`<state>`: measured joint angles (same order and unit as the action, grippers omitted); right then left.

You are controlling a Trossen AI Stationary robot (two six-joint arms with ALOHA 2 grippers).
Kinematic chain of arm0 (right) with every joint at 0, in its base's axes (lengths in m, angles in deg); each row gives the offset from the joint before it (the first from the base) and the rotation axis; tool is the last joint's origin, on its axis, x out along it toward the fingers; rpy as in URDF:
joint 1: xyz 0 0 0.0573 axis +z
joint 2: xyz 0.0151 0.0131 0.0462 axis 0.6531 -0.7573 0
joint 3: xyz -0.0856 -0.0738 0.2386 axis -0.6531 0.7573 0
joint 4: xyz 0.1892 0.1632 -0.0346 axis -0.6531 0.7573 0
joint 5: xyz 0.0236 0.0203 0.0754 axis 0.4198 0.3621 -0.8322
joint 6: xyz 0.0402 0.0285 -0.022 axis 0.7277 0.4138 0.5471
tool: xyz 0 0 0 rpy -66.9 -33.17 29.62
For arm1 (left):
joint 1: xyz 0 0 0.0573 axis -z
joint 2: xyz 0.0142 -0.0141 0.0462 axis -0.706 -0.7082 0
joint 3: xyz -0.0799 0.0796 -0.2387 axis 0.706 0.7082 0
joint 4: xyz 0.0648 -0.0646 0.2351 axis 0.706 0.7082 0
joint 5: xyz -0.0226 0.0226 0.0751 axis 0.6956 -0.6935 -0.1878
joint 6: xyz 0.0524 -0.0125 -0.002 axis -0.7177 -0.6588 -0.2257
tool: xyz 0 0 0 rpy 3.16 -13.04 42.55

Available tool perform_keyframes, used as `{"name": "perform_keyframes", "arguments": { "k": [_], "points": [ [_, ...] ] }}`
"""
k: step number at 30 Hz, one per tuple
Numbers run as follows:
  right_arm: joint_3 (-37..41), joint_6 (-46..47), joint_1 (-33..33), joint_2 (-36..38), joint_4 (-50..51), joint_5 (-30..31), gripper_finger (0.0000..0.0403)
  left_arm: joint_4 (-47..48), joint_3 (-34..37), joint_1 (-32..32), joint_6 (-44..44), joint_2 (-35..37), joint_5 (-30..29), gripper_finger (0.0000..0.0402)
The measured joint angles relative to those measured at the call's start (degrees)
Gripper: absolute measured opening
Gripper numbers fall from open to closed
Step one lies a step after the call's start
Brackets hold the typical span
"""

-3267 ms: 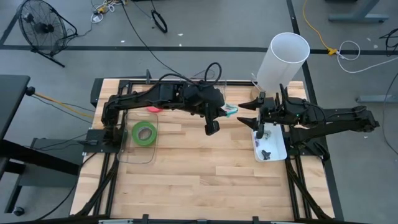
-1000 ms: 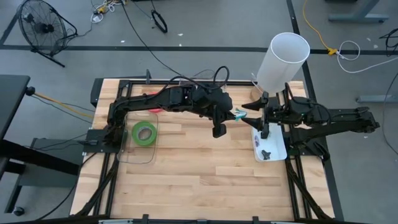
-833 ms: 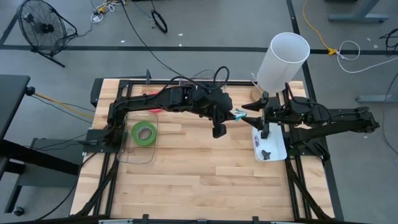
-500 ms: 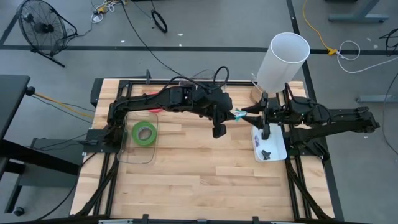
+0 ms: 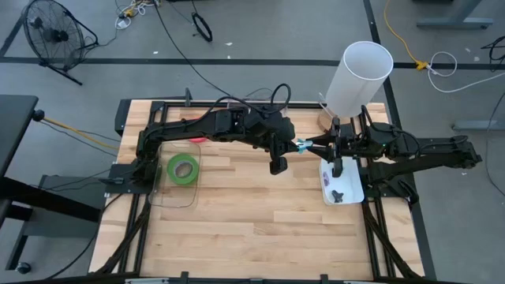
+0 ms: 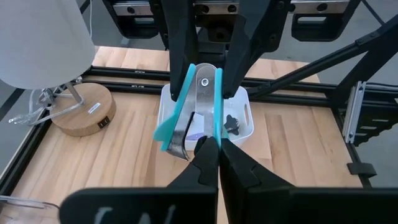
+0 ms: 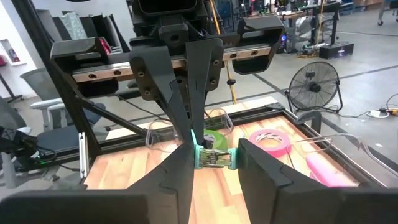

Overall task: Pick and place Stapler, Stapler remover, tape
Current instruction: Put the blue staple remover into the white bin

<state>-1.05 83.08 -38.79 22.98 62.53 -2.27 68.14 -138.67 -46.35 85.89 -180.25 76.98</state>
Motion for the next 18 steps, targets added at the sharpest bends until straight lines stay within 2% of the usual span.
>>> {"name": "perform_keyframes", "arguments": {
  "k": [10, 18],
  "points": [
    [0.0, 0.0, 0.0, 0.0, 0.04, -0.52, 0.0101, 0.0, 0.0, 0.0, 0.38, 0.0, 0.01, 0.0009],
    [0.0, 0.0, 0.0, 0.02, 0.15, -0.63, 0.0098, 0.0, 0.0, 0.0, 0.47, 0.02, 0.1, 0.0073]
  ]
}}
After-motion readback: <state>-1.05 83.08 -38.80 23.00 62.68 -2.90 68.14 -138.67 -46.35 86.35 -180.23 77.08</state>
